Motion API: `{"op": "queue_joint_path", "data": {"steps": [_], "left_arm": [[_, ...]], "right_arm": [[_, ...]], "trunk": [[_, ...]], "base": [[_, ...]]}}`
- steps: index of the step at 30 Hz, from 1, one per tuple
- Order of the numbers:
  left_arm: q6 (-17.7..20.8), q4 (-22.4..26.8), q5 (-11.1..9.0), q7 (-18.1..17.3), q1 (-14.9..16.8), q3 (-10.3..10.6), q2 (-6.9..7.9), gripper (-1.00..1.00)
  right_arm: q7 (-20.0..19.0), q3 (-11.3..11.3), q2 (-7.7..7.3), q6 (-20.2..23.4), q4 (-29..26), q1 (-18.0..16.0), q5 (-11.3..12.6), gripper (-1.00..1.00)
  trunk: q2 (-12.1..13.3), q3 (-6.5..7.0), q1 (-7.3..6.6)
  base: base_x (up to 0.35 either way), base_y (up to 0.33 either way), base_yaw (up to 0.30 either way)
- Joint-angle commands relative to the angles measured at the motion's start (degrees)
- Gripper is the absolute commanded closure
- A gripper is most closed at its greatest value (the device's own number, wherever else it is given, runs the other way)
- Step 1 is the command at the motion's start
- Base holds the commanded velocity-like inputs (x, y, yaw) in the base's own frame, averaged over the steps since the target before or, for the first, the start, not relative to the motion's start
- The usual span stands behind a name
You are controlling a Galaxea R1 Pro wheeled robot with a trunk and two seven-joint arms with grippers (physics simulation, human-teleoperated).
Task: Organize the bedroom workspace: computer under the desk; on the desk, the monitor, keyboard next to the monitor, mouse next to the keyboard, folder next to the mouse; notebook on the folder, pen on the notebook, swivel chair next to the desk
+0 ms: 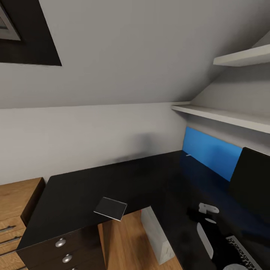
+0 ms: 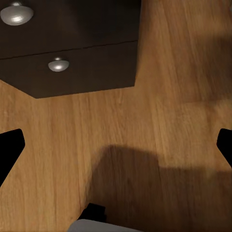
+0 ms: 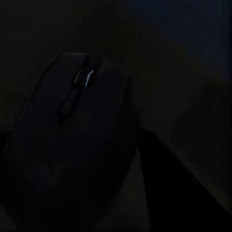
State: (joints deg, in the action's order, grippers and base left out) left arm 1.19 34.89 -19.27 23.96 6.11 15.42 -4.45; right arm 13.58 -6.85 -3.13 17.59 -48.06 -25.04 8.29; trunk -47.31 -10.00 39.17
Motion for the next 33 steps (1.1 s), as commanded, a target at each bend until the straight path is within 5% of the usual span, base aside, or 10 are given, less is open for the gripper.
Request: {"op": "queue_joint_path", "data": {"steps": [1, 11, 19, 23, 33], "left_arm": [[0.1, 0.1, -0.4, 0.5, 0.0, 0.4, 0.05, -1.00], [0.1, 0.1, -0.4, 0.5, 0.0, 0.4, 0.05, -1.00], [0.1, 0.1, -0.4, 0.5, 0.0, 0.3, 0.05, -1.00], [-1.6, 0.1, -0.5, 0.6, 0.0, 0.3, 0.08, -1.00], [-3.5, 0.6, -0.7, 0.7, 0.0, 0.1, 0.12, -1.00]], "right_arm": [[0.5, 0.1, -0.30, 0.2, 0.9, -0.6, 0.8, 1.00], [5.2, 0.1, -2.83, 0.2, 7.1, -4.1, 0.7, 1.00], [5.6, 0.2, -5.49, -0.1, 20.0, -11.0, 0.6, 1.00], [5.7, 0.2, -7.93, 0.2, 22.5, -12.3, 0.6, 1.00], [5.8, 0.2, -8.82, 0.5, 31.0, -15.2, 0.6, 1.00]], "trunk": [[-0.1, -0.09, 0.01], [-0.1, -0.09, 0.01], [-0.1, -0.09, 0.01], [-0.1, -0.09, 0.01], [-0.1, -0.09, 0.01]], "base": [[0.000, 0.000, 0.000], [0.000, 0.000, 0.000], [0.000, 0.000, 0.000], [0.000, 0.000, 0.000], [0.000, 0.000, 0.000]]}}
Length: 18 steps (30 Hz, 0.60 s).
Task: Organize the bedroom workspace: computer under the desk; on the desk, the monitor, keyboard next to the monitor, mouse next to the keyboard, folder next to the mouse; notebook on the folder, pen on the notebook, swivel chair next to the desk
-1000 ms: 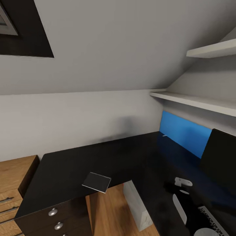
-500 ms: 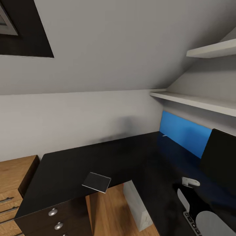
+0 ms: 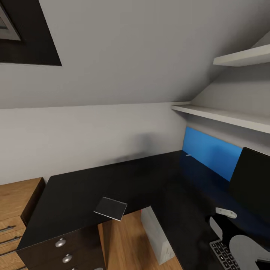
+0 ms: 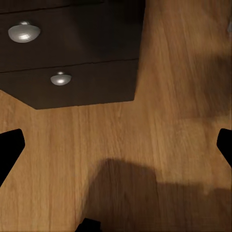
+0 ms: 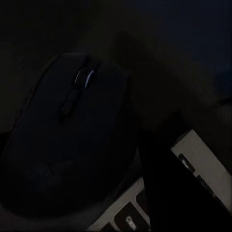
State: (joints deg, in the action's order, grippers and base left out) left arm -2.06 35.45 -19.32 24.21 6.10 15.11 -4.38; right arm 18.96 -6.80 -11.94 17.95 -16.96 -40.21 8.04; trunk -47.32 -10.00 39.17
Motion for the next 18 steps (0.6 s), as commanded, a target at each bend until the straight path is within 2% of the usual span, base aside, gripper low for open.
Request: {"op": "queue_joint_path", "data": {"steps": [1, 3, 7, 18], "left_arm": [[-1.3, 0.1, -0.6, 0.5, 0.1, 0.4, 0.03, -1.00], [-3.0, 0.1, -0.7, 0.6, 0.1, 0.4, -0.01, -1.00], [-4.1, 0.1, -0.7, 0.8, 0.1, 0.3, -0.08, -1.00], [-4.2, 0.1, -0.7, 0.7, 0.1, 0.4, -0.17, -1.00]], "right_arm": [[0.4, 0.1, -0.11, 0.2, 0.2, -0.1, 0.7, 1.00], [0.4, 0.2, -0.16, 0.4, 0.6, -0.2, -0.1, 1.00], [0.4, 0.2, -0.12, 0.8, 1.3, -0.3, -2.1, 1.00], [0.4, 0.2, -0.02, 0.7, 1.4, -0.3, -2.7, 1.00]], "trunk": [[-0.1, -0.09, 0.01], [-0.1, -0.09, 0.01], [-1.7, -0.81, 0.89], [-6.1, -2.78, 3.31]], "base": [[0.000, 0.000, 0.000], [0.000, 0.000, 0.000], [0.000, 0.000, 0.000], [0.000, 0.000, 0.000]]}}
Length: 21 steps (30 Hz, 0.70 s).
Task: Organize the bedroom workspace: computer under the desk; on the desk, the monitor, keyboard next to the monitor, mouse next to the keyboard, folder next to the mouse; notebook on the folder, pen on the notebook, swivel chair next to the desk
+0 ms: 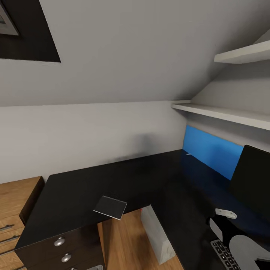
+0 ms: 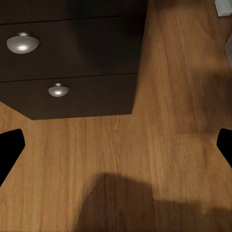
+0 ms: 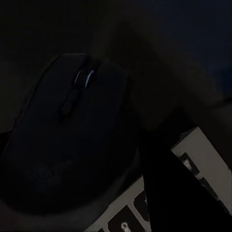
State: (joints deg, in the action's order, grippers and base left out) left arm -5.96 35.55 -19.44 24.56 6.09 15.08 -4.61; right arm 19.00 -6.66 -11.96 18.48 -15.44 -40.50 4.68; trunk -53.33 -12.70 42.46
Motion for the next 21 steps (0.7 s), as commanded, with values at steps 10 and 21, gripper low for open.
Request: {"op": "queue_joint_path", "data": {"steps": [10, 21], "left_arm": [[-0.4, 0.0, -0.6, 0.3, 0.1, 0.5, 0.04, -1.00], [-0.4, 0.0, -0.6, 0.4, 0.1, 0.6, -0.04, -1.00]], "right_arm": [[0.3, 0.1, 0.18, -0.8, -0.2, 0.0, 0.8, 1.00], [0.3, 0.1, 0.18, -4.3, -0.1, 0.0, 0.8, 1.00]], "trunk": [[-4.1, -1.88, 2.21], [-8.5, -3.86, 4.63]], "base": [[0.000, 0.000, 0.000], [0.000, 0.000, 0.000]]}}
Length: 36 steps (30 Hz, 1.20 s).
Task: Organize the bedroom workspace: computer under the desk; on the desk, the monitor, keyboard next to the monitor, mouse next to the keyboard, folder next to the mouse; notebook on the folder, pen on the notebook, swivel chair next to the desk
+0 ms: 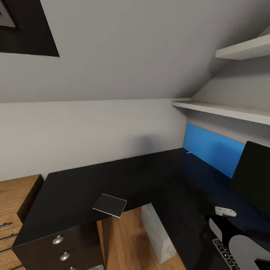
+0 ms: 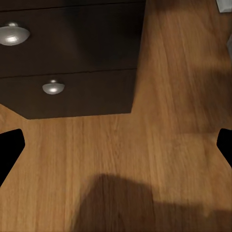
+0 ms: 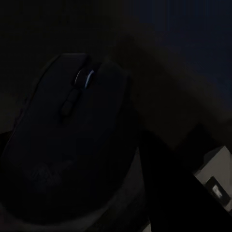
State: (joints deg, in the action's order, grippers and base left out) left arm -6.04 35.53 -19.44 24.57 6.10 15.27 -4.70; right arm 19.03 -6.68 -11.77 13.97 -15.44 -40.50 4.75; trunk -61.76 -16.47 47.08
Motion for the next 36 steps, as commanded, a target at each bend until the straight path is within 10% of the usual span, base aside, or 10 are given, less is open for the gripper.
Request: {"op": "queue_joint_path", "data": {"steps": [1, 14, 35, 36], "left_arm": [[-0.4, 0.0, -0.6, 0.4, 0.1, 0.4, 0.05, -1.00], [-0.4, 0.0, -0.5, 0.4, 0.1, 0.5, 0.04, -1.00], [-0.4, 0.0, -0.5, 0.3, 0.1, 0.6, 0.04, -1.00], [-0.4, 0.0, -0.5, 0.3, 0.1, 0.6, 0.04, -1.00]], "right_arm": [[0.3, 0.1, 0.00, 0.2, -0.1, 0.0, 0.7, 1.00], [0.3, 0.2, 0.00, 0.3, -0.1, 0.0, 0.7, 1.00], [0.4, 0.2, 0.00, 0.7, -0.1, 0.0, 0.7, 1.00], [0.4, 0.2, 0.00, 0.7, -0.1, 0.0, 0.7, -1.00]], "trunk": [[-0.5, -0.26, 0.23], [-5.7, -2.59, 3.08], [-5.7, -2.59, 3.08], [-5.7, -2.59, 3.08]], "base": [[0.000, 0.000, 0.000], [0.000, 0.000, 0.000], [0.000, 0.000, 0.000], [0.000, 0.000, 0.000]]}}
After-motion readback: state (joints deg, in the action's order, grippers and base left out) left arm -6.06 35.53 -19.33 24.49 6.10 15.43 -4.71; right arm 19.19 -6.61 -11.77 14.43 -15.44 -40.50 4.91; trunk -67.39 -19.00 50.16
